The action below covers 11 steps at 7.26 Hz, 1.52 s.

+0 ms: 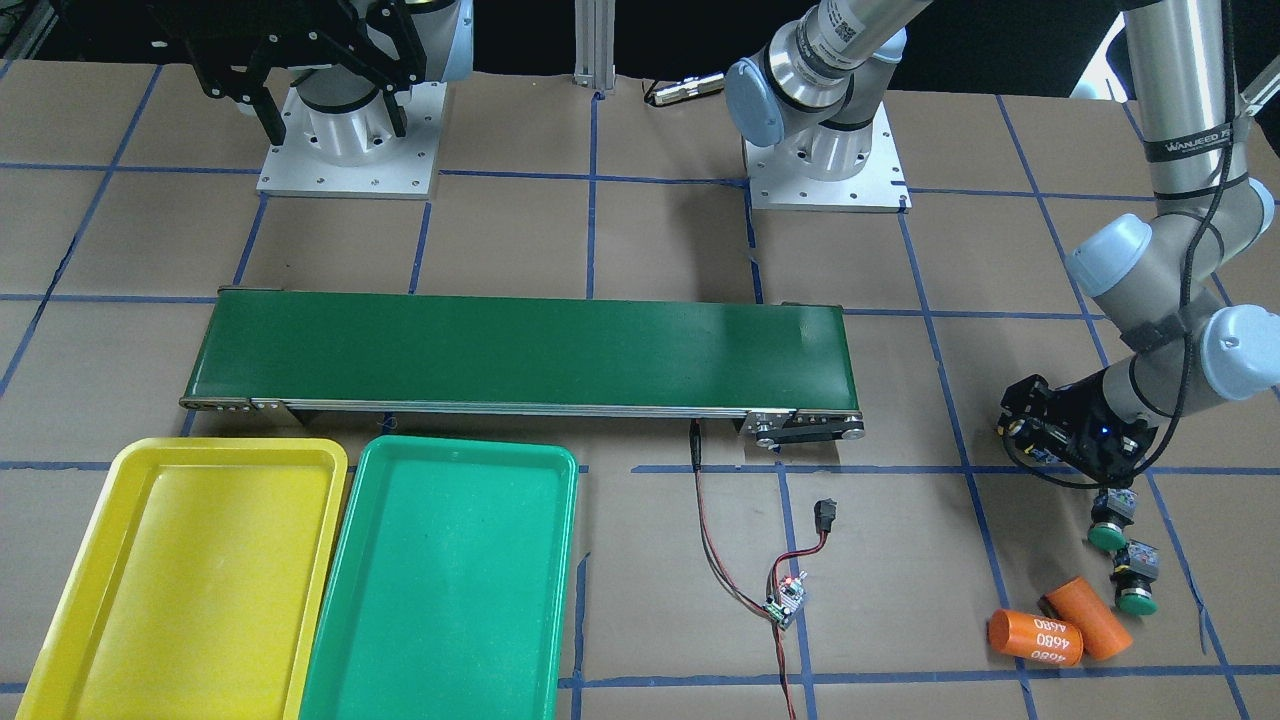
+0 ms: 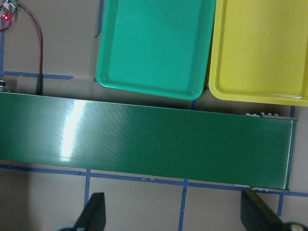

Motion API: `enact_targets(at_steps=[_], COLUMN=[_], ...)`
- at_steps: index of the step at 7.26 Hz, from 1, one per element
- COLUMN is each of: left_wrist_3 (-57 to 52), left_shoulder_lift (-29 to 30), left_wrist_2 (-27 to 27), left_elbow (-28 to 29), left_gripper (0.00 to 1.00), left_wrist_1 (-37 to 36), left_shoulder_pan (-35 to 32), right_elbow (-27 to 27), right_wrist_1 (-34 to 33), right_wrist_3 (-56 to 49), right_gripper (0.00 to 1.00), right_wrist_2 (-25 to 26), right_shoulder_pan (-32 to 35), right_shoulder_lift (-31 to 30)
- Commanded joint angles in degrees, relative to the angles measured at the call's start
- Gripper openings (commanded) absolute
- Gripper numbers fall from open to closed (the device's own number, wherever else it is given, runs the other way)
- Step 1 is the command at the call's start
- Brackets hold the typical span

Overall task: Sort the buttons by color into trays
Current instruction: 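Carry the yellow button switch with the left gripper onto the conveyor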

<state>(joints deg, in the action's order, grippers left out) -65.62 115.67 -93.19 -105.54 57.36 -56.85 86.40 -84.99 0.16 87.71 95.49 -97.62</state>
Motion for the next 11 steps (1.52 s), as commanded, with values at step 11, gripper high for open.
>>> enact_targets(at_steps=[11], left_wrist_3=[60.5], left_shoulder_lift=[-16.5], left_wrist_2=[8.2], left_elbow=[-7.0], left_gripper=[0.31], left_wrist_1=[13.4], left_shoulder_pan=[-29.9], right_elbow=[0.0], right_wrist_1=[0.1], right_wrist_3=[0.0], right_gripper=[1.0], right_wrist_2=[0.0], right_shoulder_pan=[0.0], right_shoulder_lift=[-0.1])
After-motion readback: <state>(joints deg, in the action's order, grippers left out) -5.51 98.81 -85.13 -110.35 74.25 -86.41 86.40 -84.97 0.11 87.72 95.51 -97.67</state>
